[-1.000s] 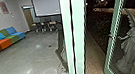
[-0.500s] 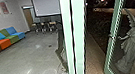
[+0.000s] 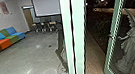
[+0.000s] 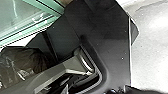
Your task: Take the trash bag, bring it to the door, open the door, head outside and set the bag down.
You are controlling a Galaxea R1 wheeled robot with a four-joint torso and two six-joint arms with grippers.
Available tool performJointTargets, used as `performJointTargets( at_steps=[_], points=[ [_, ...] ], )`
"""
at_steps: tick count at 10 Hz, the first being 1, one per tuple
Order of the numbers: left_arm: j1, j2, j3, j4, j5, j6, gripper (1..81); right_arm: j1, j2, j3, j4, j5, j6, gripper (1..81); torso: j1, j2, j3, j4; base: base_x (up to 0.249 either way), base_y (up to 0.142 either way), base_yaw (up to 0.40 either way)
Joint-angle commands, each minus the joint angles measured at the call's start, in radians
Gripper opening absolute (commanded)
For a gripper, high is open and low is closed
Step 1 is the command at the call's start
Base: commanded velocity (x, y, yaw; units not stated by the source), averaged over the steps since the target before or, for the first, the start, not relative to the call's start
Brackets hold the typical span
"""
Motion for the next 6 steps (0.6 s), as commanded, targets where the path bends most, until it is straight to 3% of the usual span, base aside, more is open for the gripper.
performJointTargets(
  at_steps=[1,6],
  points=[
    [-0.043,-0.002,0.004,0.008,0.059,0.009,1.0,0.039,0.005,0.002,0.004,-0.055,-0.004,81.1,0.000,0.000,0.000,0.000,-0.064,0.000,0.000],
    [-0.042,-0.004,0.004,0.006,0.059,0.009,1.0,0.040,0.005,0.002,0.004,-0.054,-0.004,81.1,0.000,0.000,0.000,0.000,-0.081,0.000,0.000]
  ],
)
